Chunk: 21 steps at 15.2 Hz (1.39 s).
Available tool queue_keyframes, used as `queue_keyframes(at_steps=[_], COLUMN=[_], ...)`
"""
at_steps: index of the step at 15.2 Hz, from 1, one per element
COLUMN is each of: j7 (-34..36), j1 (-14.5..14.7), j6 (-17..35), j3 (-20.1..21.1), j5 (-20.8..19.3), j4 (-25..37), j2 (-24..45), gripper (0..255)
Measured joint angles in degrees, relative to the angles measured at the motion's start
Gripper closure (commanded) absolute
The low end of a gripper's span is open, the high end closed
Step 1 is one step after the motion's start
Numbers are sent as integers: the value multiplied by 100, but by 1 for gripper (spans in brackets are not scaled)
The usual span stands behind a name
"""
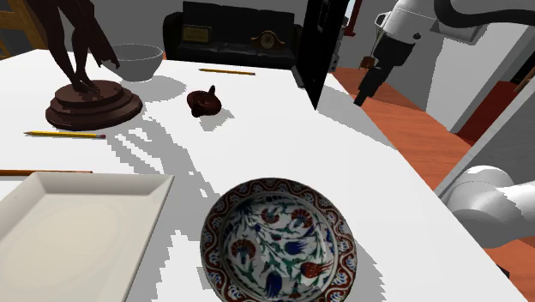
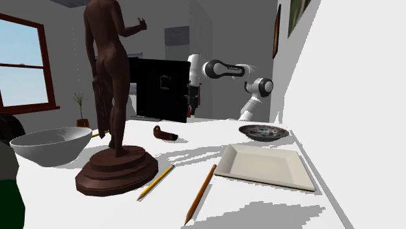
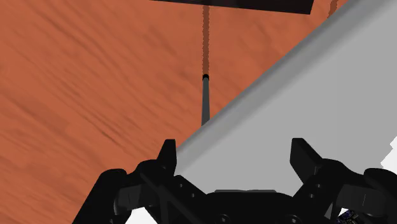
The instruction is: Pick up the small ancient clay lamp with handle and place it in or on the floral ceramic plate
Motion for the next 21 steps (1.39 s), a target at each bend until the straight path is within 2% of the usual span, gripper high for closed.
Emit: queue_keyframes(at_steps=[2,13,19,21], j7=[74,1808,2810,3176], j1=[10,137,95,56], j6=[31,819,1181,1200], j3=[50,1217,1856,2074], j5=[40,699,732,643], j4=[13,696,1472,1933], j2=[32,1123,1998,2400], gripper=[0,0,0,0])
